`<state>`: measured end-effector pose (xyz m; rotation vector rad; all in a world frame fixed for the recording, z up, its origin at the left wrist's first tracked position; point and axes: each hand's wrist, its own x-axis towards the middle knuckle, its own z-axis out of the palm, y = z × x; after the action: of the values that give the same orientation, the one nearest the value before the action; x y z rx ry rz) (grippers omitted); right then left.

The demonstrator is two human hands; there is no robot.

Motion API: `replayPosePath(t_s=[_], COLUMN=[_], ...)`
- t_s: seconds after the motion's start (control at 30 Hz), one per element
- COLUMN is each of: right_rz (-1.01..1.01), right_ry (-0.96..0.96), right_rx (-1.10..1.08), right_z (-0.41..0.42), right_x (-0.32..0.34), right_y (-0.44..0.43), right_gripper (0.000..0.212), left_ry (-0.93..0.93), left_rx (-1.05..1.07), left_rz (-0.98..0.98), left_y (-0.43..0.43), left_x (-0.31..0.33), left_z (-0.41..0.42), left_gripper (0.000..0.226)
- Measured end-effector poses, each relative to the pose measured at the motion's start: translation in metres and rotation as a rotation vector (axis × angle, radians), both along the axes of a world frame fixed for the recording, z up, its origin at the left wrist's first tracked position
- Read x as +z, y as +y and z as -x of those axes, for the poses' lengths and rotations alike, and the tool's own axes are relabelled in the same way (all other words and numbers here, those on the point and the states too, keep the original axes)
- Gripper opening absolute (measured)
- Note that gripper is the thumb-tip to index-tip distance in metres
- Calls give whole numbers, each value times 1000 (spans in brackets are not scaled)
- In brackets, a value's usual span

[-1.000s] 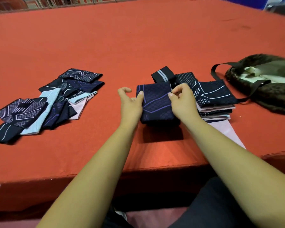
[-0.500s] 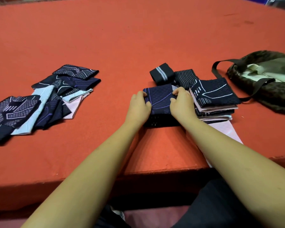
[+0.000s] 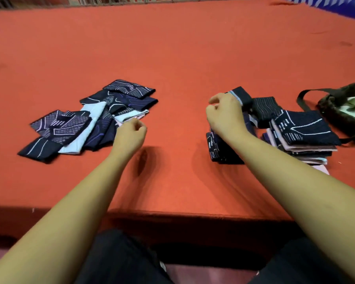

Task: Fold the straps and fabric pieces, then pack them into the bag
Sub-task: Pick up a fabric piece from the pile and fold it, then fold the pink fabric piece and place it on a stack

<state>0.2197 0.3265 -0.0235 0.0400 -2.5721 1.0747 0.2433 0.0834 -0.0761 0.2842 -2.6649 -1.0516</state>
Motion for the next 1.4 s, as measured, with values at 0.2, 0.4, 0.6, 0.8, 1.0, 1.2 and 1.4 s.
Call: replayPosePath(t_s=[0.2, 0.4, 0.6, 0.8, 1.0, 1.2, 1.4], right_rz=[60, 485, 683, 534, 389, 349, 522], right_ry=[-295, -687, -853, -813, -491, -267, -334], right_rx=[208, 219, 152, 83, 200, 268, 415], right_z=[14, 31, 47, 55, 57, 25, -18], right_x=[-22, -42, -47, -68, -78, -60, -18], right_y=[-124, -197, -229, -259, -259, -200, -131], right_gripper=[23, 23, 17, 8, 38, 22, 35], left_ry=[17, -27, 20, 86, 122, 92, 134], left_rx=[160, 49, 44, 40, 59, 53, 74], left_rz=[190, 392, 406, 410, 394, 443, 242], left_y=[-97, -136, -145, -146, -148, -146, -121], left_x=[-7, -47, -81, -92, -93, -90, -72], left_z=[-20, -15, -11, -8, -8, -10, -19], left_gripper=[15, 46, 43, 40, 41, 41, 32])
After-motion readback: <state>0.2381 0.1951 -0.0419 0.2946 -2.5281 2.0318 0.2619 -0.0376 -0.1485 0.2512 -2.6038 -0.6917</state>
